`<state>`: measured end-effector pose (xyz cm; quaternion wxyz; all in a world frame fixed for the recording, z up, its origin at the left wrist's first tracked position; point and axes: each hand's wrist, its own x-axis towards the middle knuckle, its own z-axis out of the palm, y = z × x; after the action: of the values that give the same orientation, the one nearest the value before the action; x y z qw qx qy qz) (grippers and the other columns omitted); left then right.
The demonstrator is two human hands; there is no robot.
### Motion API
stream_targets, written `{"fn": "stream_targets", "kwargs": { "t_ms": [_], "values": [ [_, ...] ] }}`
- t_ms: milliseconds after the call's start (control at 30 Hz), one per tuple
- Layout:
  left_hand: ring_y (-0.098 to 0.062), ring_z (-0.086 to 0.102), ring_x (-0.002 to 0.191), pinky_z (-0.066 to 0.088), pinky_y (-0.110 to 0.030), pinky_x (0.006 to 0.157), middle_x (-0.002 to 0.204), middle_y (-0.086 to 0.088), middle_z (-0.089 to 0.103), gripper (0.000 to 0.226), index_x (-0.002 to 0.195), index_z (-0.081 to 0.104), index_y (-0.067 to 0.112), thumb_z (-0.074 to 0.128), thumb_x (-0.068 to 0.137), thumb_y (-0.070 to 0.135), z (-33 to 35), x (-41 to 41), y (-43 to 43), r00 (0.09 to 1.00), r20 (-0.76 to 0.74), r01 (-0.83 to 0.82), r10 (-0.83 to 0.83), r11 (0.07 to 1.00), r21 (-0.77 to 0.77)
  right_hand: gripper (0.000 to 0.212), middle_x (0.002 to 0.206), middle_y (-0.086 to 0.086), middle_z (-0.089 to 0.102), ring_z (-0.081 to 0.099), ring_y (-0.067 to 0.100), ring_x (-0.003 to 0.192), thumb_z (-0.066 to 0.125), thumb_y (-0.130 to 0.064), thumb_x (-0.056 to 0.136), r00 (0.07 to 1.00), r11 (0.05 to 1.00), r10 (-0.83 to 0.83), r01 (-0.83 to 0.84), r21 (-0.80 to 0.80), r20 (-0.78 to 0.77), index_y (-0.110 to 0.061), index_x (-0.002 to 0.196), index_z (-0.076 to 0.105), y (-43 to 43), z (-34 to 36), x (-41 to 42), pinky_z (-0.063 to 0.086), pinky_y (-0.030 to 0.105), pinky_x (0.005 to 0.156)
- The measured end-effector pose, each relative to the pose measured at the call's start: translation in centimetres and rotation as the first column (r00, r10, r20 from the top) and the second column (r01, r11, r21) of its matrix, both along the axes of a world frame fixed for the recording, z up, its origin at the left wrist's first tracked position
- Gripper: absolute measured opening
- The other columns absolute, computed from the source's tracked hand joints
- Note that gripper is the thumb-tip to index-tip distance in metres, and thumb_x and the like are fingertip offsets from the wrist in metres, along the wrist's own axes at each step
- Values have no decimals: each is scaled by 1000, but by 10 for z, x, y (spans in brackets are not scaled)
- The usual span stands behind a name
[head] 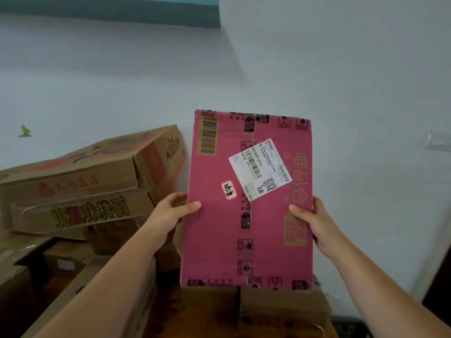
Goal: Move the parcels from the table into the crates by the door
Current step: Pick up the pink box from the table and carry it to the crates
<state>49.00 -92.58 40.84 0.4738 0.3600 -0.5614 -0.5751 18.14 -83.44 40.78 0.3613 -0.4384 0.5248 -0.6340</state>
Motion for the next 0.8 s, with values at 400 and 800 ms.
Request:
{"fn": "stream_targets", "kwargs": {
  "t_ms": [400,800],
  "values": [
    [-13,71,77,55,-24,57,103,4,68,72,136,42,36,75,74,21,-22,-11,-3,989,-5,145,-145,986,79,56,91,2,75,72,23,80,71,-16,60,996,998,8,-14,59,90,-28,112,54,30,-30,0,54,36,65],
    [-18,71,82,55,-32,73,89,2,75,47,98,70,23,77,57,45,-36,-82,60,975,80,200,-209,974,104,48,99,8,74,72,24,86,68,-25,70,982,996,-74,62,70,176,-22,117,57,124,-52,-57,55,36,69]
  ]
}}
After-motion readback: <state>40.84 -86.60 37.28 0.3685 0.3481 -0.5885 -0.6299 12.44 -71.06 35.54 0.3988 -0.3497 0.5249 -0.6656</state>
